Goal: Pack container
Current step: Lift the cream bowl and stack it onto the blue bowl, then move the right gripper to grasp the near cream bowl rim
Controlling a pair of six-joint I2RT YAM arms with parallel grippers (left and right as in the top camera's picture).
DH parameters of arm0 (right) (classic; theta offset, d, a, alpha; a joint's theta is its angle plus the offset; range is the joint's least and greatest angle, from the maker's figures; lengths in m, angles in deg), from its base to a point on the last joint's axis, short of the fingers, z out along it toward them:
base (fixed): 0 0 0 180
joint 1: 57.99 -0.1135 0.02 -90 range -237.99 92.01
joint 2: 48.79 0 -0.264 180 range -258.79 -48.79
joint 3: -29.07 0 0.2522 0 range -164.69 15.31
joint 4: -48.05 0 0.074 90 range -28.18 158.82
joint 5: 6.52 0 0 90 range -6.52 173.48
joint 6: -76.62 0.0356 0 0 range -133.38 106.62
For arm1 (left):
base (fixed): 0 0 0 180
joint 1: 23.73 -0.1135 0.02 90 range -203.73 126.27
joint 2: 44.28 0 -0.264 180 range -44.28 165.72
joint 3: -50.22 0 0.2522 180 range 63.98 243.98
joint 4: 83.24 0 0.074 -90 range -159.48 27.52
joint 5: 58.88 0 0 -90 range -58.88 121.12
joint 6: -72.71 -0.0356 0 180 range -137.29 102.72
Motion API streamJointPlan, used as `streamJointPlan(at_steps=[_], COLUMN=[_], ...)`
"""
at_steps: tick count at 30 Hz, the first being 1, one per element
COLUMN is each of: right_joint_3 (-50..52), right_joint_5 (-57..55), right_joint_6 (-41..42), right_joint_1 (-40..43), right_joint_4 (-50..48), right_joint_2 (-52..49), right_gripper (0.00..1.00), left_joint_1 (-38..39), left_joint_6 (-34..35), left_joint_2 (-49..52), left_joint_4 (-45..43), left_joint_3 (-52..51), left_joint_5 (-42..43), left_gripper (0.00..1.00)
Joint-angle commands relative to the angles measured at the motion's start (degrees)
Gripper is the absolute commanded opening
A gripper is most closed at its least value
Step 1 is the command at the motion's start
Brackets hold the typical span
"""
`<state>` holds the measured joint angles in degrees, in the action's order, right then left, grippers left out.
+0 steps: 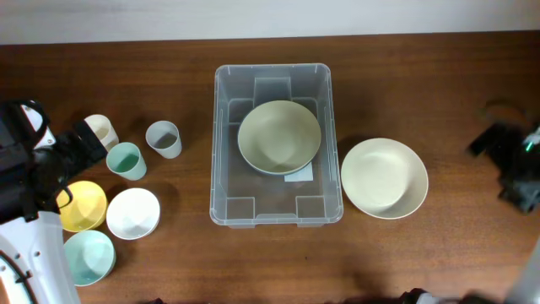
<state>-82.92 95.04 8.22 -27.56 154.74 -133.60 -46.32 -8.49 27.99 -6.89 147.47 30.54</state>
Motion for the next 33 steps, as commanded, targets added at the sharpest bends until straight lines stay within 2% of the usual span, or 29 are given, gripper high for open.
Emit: streamJointPlan(at_steps=[1, 5, 9, 14, 23, 26, 33], right_joint_3=[20.7, 36.0, 45.6, 47.8, 47.8, 47.8, 47.8], right_joint_5=[2.0, 2.5, 8.3, 12.0, 12.0, 12.0, 11.9], right_joint_6=[1.5, 1.8, 1.8, 1.8, 1.8, 1.8, 1.8], right_joint_1=[0.2, -0.2, -0.2, -1.0, -5.7, -7.8, -8.7], right_joint_4=[-9.3, -22.6, -35.2, -44.9, -53.8, -54.8, -55.3], right_joint_2=[15.2, 19.6, 16.2, 5.9, -10.0, -13.3, -13.8], right_gripper=[0.99, 0.99, 0.99, 0.99, 1.0, 0.92, 0.58], left_joint_1=[-0.3, -0.3, -0.3, -0.3, -0.3, -0.3, -0.3], left_joint_6=[0.2, 0.2, 0.2, 0.2, 0.2, 0.2, 0.2], left_joint_2=[0.2, 0.2, 0.2, 0.2, 0.2, 0.2, 0.2], left_joint_4=[-0.1, -0.1, 0.1, 0.1, 0.1, 0.1, 0.1], left_joint_3=[0.8, 0.8, 0.8, 0.8, 0.8, 0.8, 0.8], left_joint_5=[0.5, 0.5, 0.5, 1.3, 1.3, 1.3, 1.3], left_gripper=[0.99, 1.0, 0.99, 0.99, 0.99, 1.0, 0.99])
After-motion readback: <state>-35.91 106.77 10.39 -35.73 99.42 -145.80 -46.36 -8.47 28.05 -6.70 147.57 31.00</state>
